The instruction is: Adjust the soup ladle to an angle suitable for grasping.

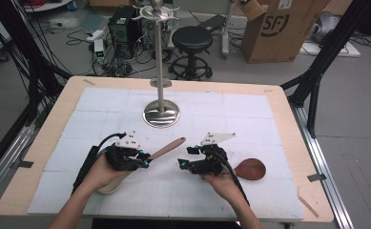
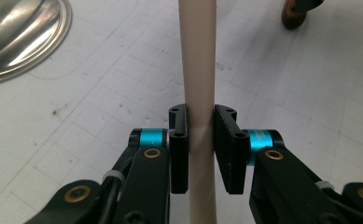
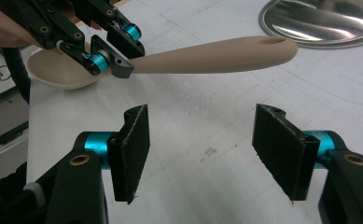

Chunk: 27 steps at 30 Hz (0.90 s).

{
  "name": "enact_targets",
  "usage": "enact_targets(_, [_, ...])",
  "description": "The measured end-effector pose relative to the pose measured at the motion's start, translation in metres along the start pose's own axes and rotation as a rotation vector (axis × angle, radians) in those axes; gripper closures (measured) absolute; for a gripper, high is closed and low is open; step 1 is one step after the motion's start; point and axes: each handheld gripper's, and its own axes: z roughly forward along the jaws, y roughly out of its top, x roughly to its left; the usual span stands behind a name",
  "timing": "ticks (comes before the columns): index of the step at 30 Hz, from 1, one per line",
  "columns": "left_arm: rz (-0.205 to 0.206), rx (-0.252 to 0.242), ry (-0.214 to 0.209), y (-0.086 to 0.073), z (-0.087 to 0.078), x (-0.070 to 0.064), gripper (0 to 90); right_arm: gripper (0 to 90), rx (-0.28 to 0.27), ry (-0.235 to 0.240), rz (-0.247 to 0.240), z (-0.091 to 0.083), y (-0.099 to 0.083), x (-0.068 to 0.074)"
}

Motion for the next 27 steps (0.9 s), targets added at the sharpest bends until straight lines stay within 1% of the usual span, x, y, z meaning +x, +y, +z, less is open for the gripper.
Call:
enact_targets(4, [0.006,-0.026,-0.025,0.004,-0.001,-0.003,76.5,38.6,-0.015,0.012,0.009,0.002,0.003,0.001])
enact_targets(7, [0.017,-0.028,-0.03,0.007,-0.001,-0.006,76.5,39.2,-0.024,0.024,0.017,0.003,0.006,0.002])
enact_targets(11, [0.025,-0.04,-0.047,0.012,-0.001,-0.009,76.5,41.8,-0.048,0.043,0.024,0.002,0.008,0.003])
enact_targets(12, [0.03,-0.045,-0.055,0.013,-0.001,-0.01,76.5,42.7,-0.054,0.05,0.03,0.001,0.009,0.003])
enact_targets(15, [0.041,-0.056,-0.064,0.019,0.001,-0.015,76.5,46.0,-0.071,0.061,0.023,-0.001,0.013,0.005])
enact_targets(17, [0.05,-0.059,-0.067,0.023,0.002,-0.017,76.5,51.0,-0.079,0.074,0.017,-0.003,0.015,0.006])
enact_targets(21, [0.047,-0.069,-0.076,0.025,0.002,-0.019,76.4,54.3,-0.1,0.083,0.031,-0.007,0.016,0.006])
enact_targets(23, [0.044,-0.074,-0.084,0.025,0.001,-0.018,76.2,54.8,-0.109,0.093,0.036,-0.008,0.016,0.005])
enact_targets(27, [0.035,-0.075,-0.1,0.024,0.001,-0.017,75.3,54.5,-0.114,0.095,0.032,-0.007,0.017,0.006])
